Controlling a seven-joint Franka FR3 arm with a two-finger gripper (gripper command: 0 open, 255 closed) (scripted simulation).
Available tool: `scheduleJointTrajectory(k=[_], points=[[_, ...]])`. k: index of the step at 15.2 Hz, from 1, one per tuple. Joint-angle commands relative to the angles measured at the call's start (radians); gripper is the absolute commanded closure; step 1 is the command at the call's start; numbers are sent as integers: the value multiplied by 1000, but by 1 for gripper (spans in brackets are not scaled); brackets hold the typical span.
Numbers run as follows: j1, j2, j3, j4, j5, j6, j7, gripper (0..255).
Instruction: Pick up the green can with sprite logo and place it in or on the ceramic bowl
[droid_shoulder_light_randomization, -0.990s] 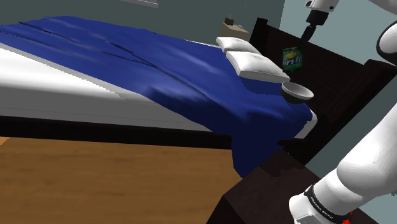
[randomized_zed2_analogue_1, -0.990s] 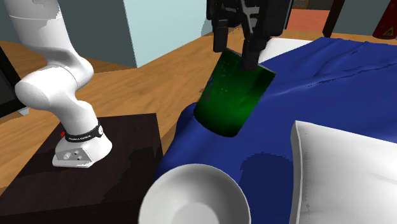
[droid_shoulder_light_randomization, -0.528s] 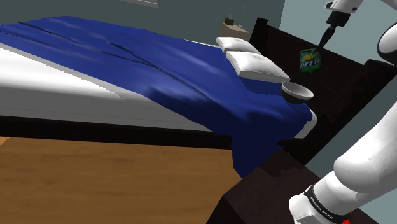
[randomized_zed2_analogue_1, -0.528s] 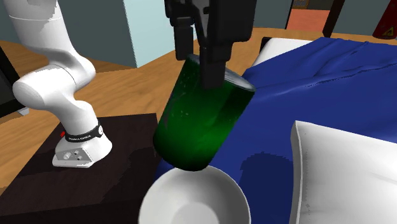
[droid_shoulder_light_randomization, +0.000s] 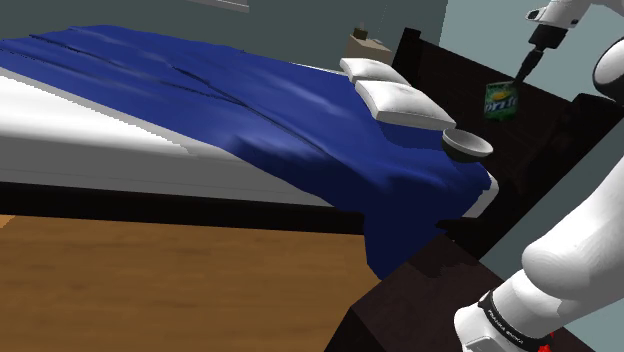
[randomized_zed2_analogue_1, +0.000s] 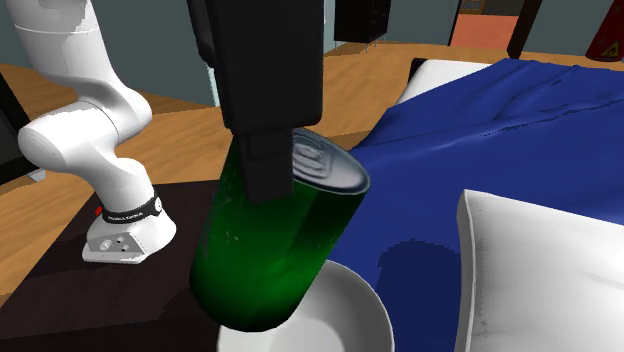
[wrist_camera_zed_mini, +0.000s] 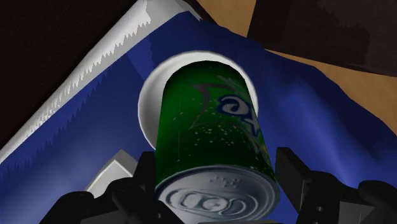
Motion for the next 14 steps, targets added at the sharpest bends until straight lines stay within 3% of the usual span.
scheduleJointTrajectory(k=[1,14], points=[[8,-16,2,-46,-9,33,5,255],[33,-83,13,-302,-45,232,25,255]])
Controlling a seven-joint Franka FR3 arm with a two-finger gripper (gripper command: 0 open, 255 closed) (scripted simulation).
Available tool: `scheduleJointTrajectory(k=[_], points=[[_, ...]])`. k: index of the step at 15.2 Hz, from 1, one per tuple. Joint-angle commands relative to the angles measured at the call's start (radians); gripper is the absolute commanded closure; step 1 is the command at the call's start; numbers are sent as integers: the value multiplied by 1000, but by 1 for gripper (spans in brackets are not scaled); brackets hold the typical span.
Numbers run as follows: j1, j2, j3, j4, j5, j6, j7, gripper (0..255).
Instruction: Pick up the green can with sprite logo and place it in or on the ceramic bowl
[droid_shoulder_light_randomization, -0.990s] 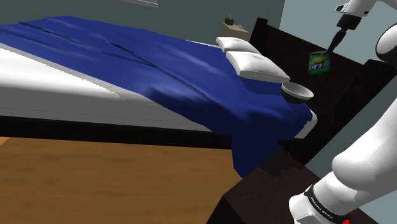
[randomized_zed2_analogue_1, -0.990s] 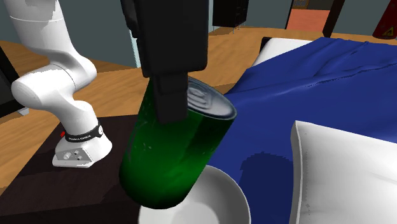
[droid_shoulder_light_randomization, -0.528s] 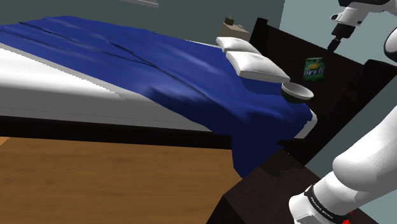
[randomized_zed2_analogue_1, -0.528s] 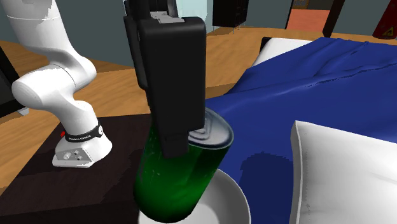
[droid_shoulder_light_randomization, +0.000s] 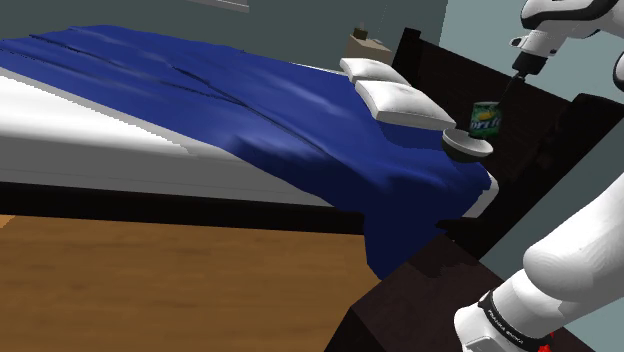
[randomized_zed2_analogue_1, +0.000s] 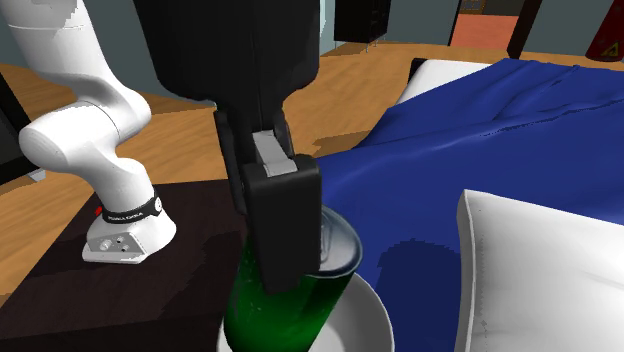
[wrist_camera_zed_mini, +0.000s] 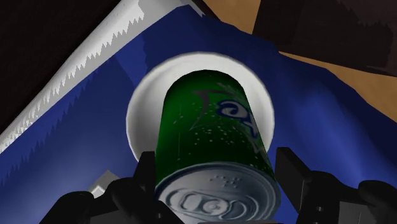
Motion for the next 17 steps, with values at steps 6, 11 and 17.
scheduleJointTrajectory(k=[6,11,17], points=[[4,-15,2,-109,-7,97,3,255],[4,-15,2,-109,-7,97,3,255],[4,-14,2,-108,-7,97,3,0]])
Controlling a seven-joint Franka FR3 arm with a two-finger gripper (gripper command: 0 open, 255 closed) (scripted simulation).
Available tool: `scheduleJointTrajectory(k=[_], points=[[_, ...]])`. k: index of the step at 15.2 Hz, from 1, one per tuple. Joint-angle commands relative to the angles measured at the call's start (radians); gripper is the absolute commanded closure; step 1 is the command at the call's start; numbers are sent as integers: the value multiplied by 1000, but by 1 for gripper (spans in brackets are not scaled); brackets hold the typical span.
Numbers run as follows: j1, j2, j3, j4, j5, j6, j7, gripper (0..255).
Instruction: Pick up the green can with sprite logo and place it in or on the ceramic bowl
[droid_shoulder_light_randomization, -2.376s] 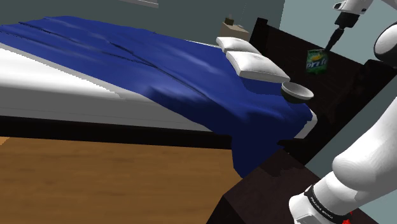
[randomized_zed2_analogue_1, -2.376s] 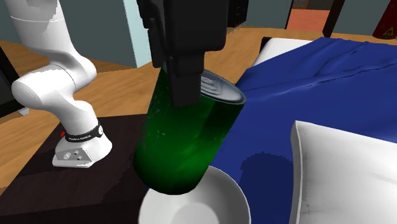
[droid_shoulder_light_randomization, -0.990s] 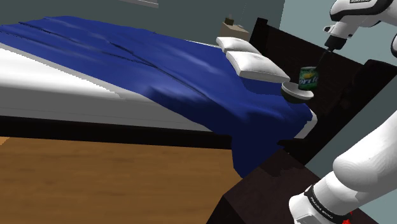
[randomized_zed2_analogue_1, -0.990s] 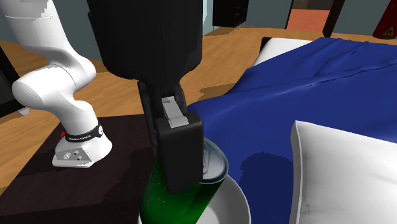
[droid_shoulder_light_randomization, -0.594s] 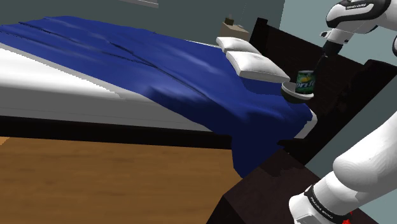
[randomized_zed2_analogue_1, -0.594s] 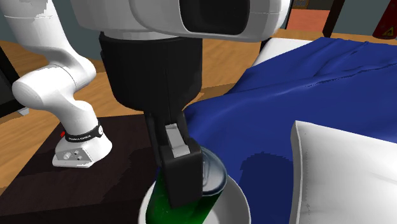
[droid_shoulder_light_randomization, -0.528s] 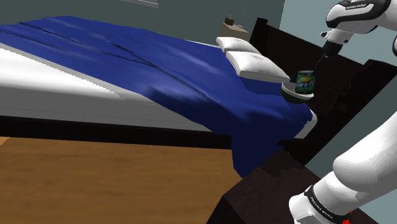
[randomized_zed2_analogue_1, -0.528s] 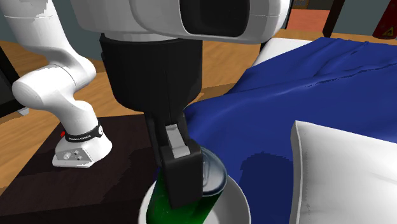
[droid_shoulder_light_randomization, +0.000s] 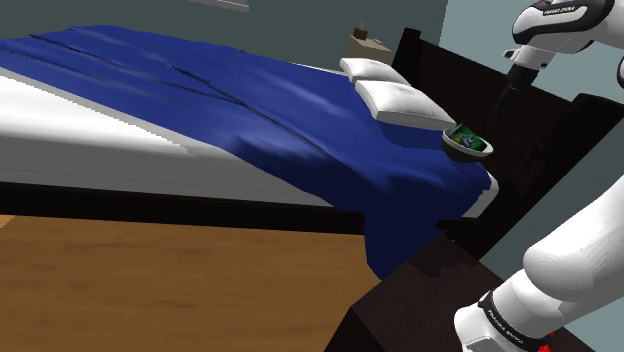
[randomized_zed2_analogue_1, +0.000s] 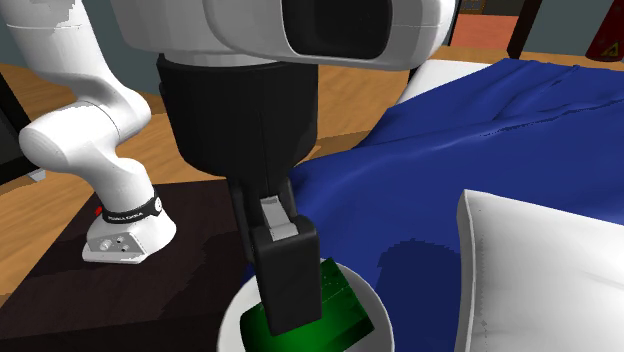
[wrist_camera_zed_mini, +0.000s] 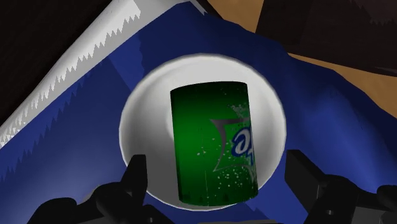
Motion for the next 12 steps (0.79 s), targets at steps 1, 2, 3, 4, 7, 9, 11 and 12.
scheduleJointTrajectory(k=[1,2,3,4,7,9,11,12], points=[[0,0,0,0,0,0,0,0],[0,-1,0,-1,0,0,0,0],[-1,3,-1,37,1,-34,-1,0],[-3,8,-2,76,4,-69,-2,0],[-8,22,-4,153,11,-134,-7,0],[-8,22,-5,153,11,-134,-7,0],[-8,22,-5,153,11,-134,-7,0],[-8,22,-5,153,11,-134,-7,0]])
